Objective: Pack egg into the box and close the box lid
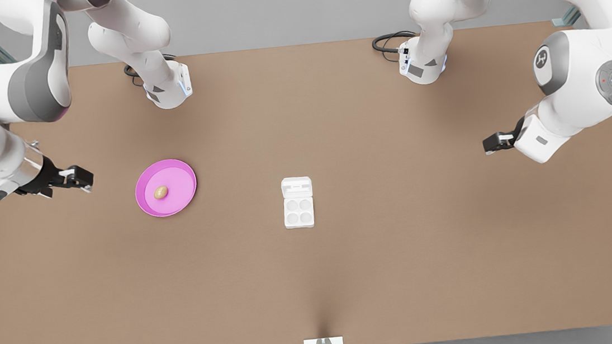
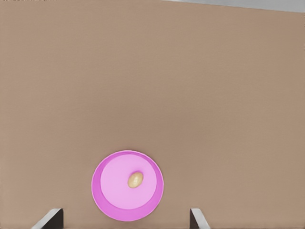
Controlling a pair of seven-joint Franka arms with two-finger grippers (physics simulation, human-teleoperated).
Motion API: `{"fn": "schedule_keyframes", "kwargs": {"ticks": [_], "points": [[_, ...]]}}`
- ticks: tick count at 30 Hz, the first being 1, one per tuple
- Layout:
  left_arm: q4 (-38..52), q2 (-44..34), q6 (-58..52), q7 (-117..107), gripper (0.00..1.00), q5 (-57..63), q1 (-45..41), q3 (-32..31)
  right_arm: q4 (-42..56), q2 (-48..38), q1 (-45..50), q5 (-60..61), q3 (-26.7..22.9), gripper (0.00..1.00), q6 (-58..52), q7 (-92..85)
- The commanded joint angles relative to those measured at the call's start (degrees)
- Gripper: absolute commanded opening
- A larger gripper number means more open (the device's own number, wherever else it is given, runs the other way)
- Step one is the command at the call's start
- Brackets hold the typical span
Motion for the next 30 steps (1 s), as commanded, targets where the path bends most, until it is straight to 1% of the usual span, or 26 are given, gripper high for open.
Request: {"fn": "schedule_keyframes", "kwargs": {"ticks": [1,2,3,5,6,9,11,13,15,17,21,22,23,25,30], "points": [[0.0,0.0,0.0,0.0,1.00,0.0,0.0,0.0,-0.3,0.0,0.1,0.0,0.0,1.00,0.0,1.0],[0.0,-0.1,-0.6,-0.1,1.00,0.0,0.0,0.0,-0.8,1.2,0.3,0.0,0.0,1.00,0.4,3.4],[0.0,-0.1,-0.6,-0.1,1.00,0.0,0.0,0.0,-4.4,3.8,0.7,0.4,0.0,1.00,4.0,6.1],[-0.1,-0.1,-0.6,-0.1,1.00,0.0,-0.4,-0.2,-24.4,-0.8,0.8,0.4,0.1,1.00,20.8,15.2],[-0.1,-0.1,-0.7,-0.1,1.00,0.0,-0.4,-0.2,-30.3,-1.1,0.5,0.4,0.1,1.00,26.8,16.0],[-0.1,-0.2,-0.8,-0.1,1.00,0.0,-0.4,-0.2,-47.4,-6.7,0.9,0.8,0.2,1.00,41.1,20.0],[-0.1,-0.2,-0.9,-0.1,1.00,0.0,-0.4,-0.2,-54.9,-7.4,0.3,0.8,0.2,1.00,49.6,20.1],[-0.1,-0.2,-0.9,-0.1,1.00,0.1,-0.4,-0.2,-59.6,-7.3,0.2,0.8,0.2,1.00,54.6,20.1],[-0.2,-0.1,-0.9,-0.1,1.00,0.1,-0.4,-0.2,-62.3,-6.8,0.0,0.7,0.2,1.00,57.9,20.1],[-0.2,0.0,-0.8,-0.1,1.00,0.1,-0.4,-0.2,-63.1,-5.9,-1.7,1.0,0.2,1.00,57.6,20.3],[-0.2,0.1,-0.9,-0.1,1.00,0.1,-0.4,-0.2,-63.3,-2.8,-1.5,1.1,0.3,1.00,57.9,24.5],[-0.2,0.0,-0.9,-0.1,1.00,0.1,-0.4,-0.2,-63.3,-1.0,-1.6,1.2,0.3,1.00,60.4,24.7],[-0.2,0.1,-1.1,-0.1,1.00,0.1,-0.4,-0.2,-63.2,-0.3,-1.6,1.2,0.3,1.00,60.6,24.8],[-0.2,0.2,-1.1,-0.1,1.00,0.1,-0.4,-0.2,-63.3,0.5,-2.0,4.7,0.3,1.00,61.2,24.8],[-0.2,0.2,-1.1,-0.1,1.00,0.1,-0.4,-0.2,-65.2,-0.1,-2.9,8.2,0.3,1.00,62.1,30.1]]}}
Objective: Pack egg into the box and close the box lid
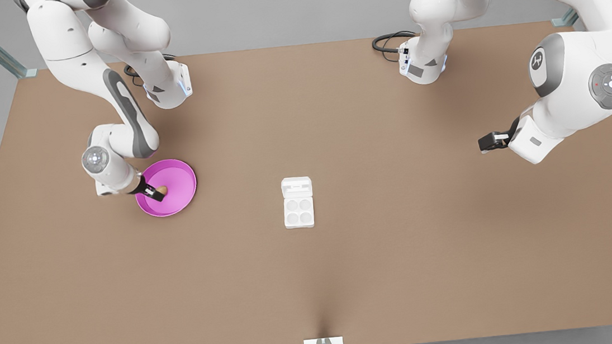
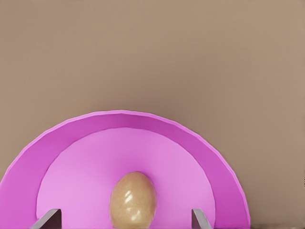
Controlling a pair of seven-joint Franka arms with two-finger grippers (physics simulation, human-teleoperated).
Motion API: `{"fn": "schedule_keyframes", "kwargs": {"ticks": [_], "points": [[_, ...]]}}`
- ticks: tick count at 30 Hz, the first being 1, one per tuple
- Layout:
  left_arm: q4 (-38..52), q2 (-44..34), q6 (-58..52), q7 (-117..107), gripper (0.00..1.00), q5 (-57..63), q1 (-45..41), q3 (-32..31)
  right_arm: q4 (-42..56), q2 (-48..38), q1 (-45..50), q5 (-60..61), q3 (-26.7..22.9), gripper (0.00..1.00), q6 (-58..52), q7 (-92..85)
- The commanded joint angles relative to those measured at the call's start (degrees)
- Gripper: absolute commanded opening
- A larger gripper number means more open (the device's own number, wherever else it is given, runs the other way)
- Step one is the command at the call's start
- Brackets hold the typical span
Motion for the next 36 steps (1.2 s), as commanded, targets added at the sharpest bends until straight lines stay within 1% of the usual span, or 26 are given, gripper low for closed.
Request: {"fn": "schedule_keyframes", "kwargs": {"ticks": [1,9,13,14,15,16,18,22,28,31,36], "points": [[0.0,0.0,0.0,0.0,1.00,0.0,0.0,0.0,-0.1,0.1,0.0,0.0,0.0,1.00,0.7,0.1],[0.0,0.1,0.0,0.0,1.00,0.0,0.0,0.0,-0.1,5.4,1.1,-0.1,0.3,1.00,5.2,0.5],[0.0,0.2,0.0,0.0,1.00,0.0,0.0,0.0,-0.4,5.6,1.2,-0.1,0.8,1.00,5.2,0.6],[0.0,0.2,0.0,0.0,1.00,0.0,0.0,0.0,-0.4,5.7,1.2,0.0,0.9,0.94,5.1,0.6],[-0.1,0.3,0.0,0.0,1.00,0.0,0.0,0.0,-0.3,5.7,1.1,0.0,1.0,0.81,5.2,0.6],[-0.1,0.3,0.0,0.0,1.00,0.0,0.0,0.0,-0.2,5.7,1.2,-0.1,1.0,0.74,5.2,0.5],[0.0,0.2,-0.2,0.0,1.00,0.0,0.0,0.0,0.0,5.7,1.1,-0.1,1.1,0.66,5.1,0.5],[0.0,0.3,-0.3,0.0,1.00,0.0,0.0,0.0,0.1,5.6,1.1,-0.1,1.0,0.62,5.1,0.5],[0.0,0.3,-0.2,0.0,1.00,0.0,0.0,0.0,0.1,5.8,1.2,-0.1,1.1,0.60,5.1,0.5],[0.0,0.3,-0.2,0.0,1.00,0.0,0.0,0.0,0.1,5.8,1.2,-0.1,1.1,0.54,5.1,0.5],[0.0,0.3,-0.2,0.0,1.00,0.0,0.0,0.0,0.3,5.9,1.2,-0.1,1.6,0.55,5.1,0.5]]}}
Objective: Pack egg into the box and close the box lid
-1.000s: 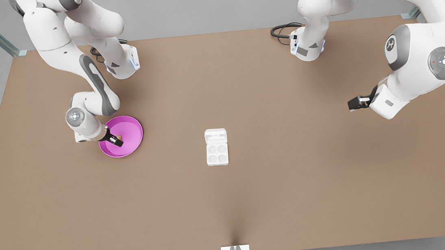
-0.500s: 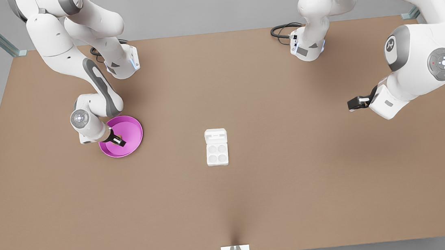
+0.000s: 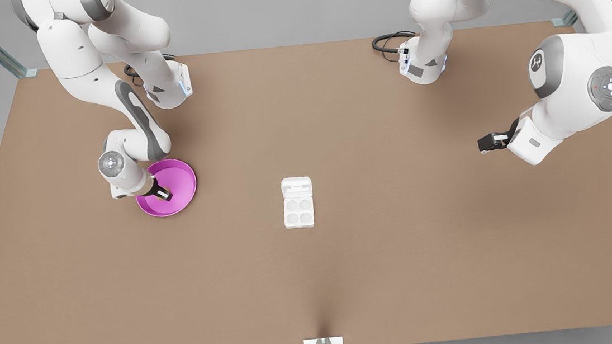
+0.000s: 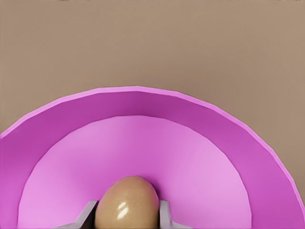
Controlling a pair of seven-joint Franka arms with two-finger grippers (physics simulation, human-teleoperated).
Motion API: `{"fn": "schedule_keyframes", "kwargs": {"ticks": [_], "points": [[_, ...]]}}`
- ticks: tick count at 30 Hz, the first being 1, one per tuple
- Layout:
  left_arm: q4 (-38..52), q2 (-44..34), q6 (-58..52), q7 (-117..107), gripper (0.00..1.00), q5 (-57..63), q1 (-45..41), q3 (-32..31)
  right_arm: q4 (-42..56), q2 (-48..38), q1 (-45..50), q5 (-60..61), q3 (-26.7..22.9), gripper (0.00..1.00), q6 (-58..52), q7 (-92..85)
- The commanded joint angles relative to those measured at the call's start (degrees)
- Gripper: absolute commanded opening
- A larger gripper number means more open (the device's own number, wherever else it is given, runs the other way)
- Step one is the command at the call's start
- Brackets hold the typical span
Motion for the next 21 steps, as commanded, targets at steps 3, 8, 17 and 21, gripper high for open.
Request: {"fn": "schedule_keyframes", "kwargs": {"ticks": [3,8,17,21], "points": [[0.0,0.1,0.0,0.0,1.00,0.0,0.0,0.0,0.1,0.3,-0.1,-0.1,-0.1,0.55,0.0,0.1],[0.0,0.1,0.0,0.0,1.00,0.0,0.0,0.0,0.4,1.1,-0.1,-0.1,0.0,0.55,0.1,0.1],[0.0,0.1,0.0,0.0,1.00,0.0,0.0,0.0,13.1,-0.3,0.0,5.6,9.6,0.56,-9.3,1.2],[0.0,0.1,0.0,-0.1,1.00,0.0,0.0,0.0,24.0,6.4,9.2,5.7,11.0,0.56,-10.6,11.1]]}}
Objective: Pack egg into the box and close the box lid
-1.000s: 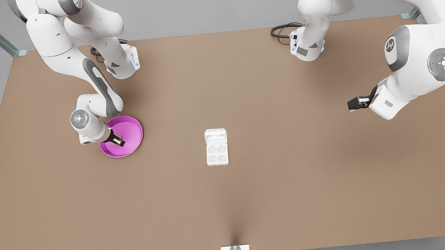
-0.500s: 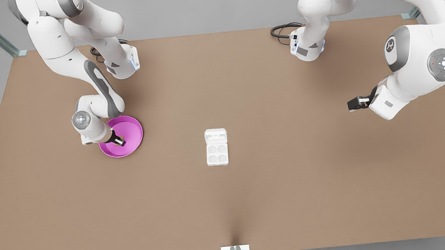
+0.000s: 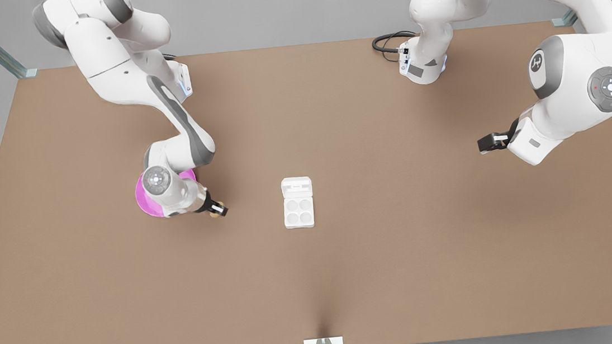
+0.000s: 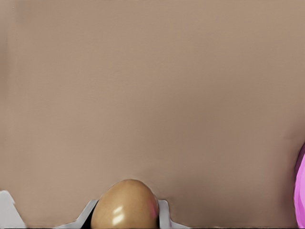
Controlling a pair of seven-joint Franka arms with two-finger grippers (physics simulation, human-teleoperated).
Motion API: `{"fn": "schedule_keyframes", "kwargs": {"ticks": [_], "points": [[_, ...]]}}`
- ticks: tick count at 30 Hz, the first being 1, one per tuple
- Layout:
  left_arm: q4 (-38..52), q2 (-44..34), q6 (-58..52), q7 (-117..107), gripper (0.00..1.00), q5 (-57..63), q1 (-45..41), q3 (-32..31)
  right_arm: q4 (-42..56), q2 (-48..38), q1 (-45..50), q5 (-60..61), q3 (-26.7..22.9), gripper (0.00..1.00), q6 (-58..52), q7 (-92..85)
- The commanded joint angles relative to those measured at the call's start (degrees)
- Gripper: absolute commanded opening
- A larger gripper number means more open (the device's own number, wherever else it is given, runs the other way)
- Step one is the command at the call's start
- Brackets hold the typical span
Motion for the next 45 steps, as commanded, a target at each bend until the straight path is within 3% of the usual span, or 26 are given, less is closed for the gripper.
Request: {"fn": "schedule_keyframes", "kwargs": {"ticks": [1,7,12,13,16,18,20,21,22,23,25,27,30,32,35,45], "points": [[0.0,0.0,0.0,-0.1,1.00,0.0,0.0,0.0,1.3,0.8,0.9,-0.1,0.0,0.56,0.0,0.9],[0.8,0.2,0.0,-0.7,1.00,0.0,-0.9,0.0,19.0,11.6,11.0,1.7,0.1,0.58,0.0,10.5],[1.7,1.1,-2.8,-0.7,1.00,-0.1,-0.9,0.0,24.1,16.2,16.1,1.9,0.1,0.60,1.0,16.7],[1.7,1.1,-2.8,-0.7,1.00,-0.1,-0.9,0.0,24.1,15.6,16.1,2.1,0.1,1.00,0.2,17.5],[1.7,1.1,-2.8,-0.6,1.00,-0.1,-0.9,0.0,23.6,6.3,12.0,6.2,0.2,1.00,-13.1,16.2],[1.4,1.1,-2.8,-0.8,1.00,-0.1,-2.2,0.0,26.2,-0.1,1.7,6.0,-0.2,1.00,-29.2,2.8],[1.1,2.5,-2.2,-2.3,1.00,0.0,-8.1,0.0,32.7,-0.1,-8.0,-6.0,-0.5,1.00,-41.0,-17.6],[0.8,3.3,-2.0,-4.8,0.90,-0.1,-11.6,-0.1,35.2,-0.7,-11.5,-9.8,-0.5,1.00,-44.5,-27.6],[-0.2,3.9,-1.0,-6.7,0.55,-0.3,-16.7,-0.1,36.3,-2.1,-13.6,-12.4,-0.6,1.00,-46.4,-37.2],[-5.6,2.6,3.1,-10.1,0.23,-0.6,-20.8,-0.1,36.1,-6.1,-13.0,-12.6,-4.0,1.00,-47.0,-42.2],[-9.9,1.8,6.2,-13.8,0.21,-0.8,-28.5,-0.1,36.2,-11.1,-6.5,-11.4,-13.8,1.00,-49.7,-45.1],[-13.4,3.0,11.2,-25.4,0.21,-1.1,-39.9,-0.2,37.2,-10.6,-7.0,-11.3,-14.1,1.00,-51.4,-44.4],[-12.7,9.3,19.8,-32.8,0.21,-4.1,-47.5,-0.2,37.3,-9.4,-7.8,-11.3,-14.2,1.00,-51.1,-44.8],[-4.8,17.9,24.3,-39.3,0.21,-6.1,-50.9,-0.2,37.3,-7.7,-7.9,-11.5,-14.2,1.00,-50.6,-44.8],[-4.7,21.1,27.1,-40.6,0.21,-5.6,-52.6,-0.2,37.9,-6.2,-8.0,-11.5,-14.2,1.00,-50.5,-44.4],[7.6,32.7,29.0,-40.4,0.21,-5.2,-53.0,3.7,39.8,-3.8,-7.9,-11.5,-14.2,1.00,-50.0,-44.4]]}}
